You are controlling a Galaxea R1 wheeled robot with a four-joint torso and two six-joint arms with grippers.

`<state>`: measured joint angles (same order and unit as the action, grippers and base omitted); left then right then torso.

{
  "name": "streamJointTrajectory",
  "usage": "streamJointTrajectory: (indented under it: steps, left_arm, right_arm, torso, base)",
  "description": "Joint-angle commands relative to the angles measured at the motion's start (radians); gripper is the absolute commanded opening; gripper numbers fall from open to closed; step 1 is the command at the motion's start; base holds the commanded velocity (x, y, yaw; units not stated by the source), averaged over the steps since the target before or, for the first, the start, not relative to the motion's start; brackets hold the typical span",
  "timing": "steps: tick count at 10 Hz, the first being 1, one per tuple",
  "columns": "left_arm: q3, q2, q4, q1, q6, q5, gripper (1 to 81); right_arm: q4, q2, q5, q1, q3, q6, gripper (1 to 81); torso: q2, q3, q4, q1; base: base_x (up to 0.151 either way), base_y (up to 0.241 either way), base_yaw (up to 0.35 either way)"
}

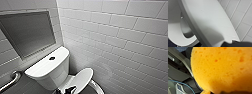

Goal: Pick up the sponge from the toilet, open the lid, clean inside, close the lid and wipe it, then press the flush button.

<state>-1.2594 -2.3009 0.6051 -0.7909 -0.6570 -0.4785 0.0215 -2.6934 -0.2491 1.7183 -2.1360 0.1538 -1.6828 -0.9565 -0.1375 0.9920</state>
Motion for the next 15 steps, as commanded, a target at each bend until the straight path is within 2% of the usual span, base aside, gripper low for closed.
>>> streamJointTrajectory:
  steps: [1,3,5,11,13,14,15]
  left_arm:
    - [0.028,0.026,-0.071,0.189,-0.009,-0.038,81.1]
    - [0.028,0.056,-0.071,0.192,-0.052,-0.045,81.1]
    - [0.002,0.105,-0.068,0.192,-0.098,-0.048,81.1]
    - [-0.046,0.271,-0.116,0.192,-0.271,-0.163,81.1]
    - [-0.066,0.293,-0.114,0.186,-0.279,-0.169,81.1]
    - [-0.092,0.291,-0.120,0.186,-0.280,-0.195,81.1]
    - [-0.104,0.282,-0.152,0.186,-0.282,-0.196,81.1]
  right_arm:
    - [-0.008,0.014,0.068,0.017,0.012,-0.002,1.0]
    - [-0.003,0.016,0.068,0.022,0.016,-0.003,1.0]
    - [-0.005,0.022,0.068,0.027,0.035,-0.002,1.0]
    - [-0.006,0.021,0.068,0.038,0.050,-0.003,1.0]
    - [-0.008,0.031,0.068,0.044,0.067,-0.003,1.0]
    - [-0.006,0.034,0.067,0.053,0.076,-0.002,1.0]
    - [-0.008,0.034,0.067,0.056,0.078,-0.002,1.0]
  torso:
    - [0.000,-0.001,0.000,0.000]
    - [0.000,0.016,0.000,0.000]
    - [-0.001,0.014,0.000,0.000]
    - [-0.001,0.015,0.000,0.000]
    - [-0.001,0.015,-0.001,0.000]
    - [-0.001,0.015,-0.001,0.000]
    - [-0.001,0.015,-0.001,0.000]
  base:
    - [0.000,0.000,0.000]
    - [0.000,0.000,0.000]
    - [0.000,0.000,0.000]
    - [0.000,0.000,0.000]
    - [0.000,0.000,0.000]
    - [0.000,0.000,0.000]
    - [0.000,0.000,0.000]
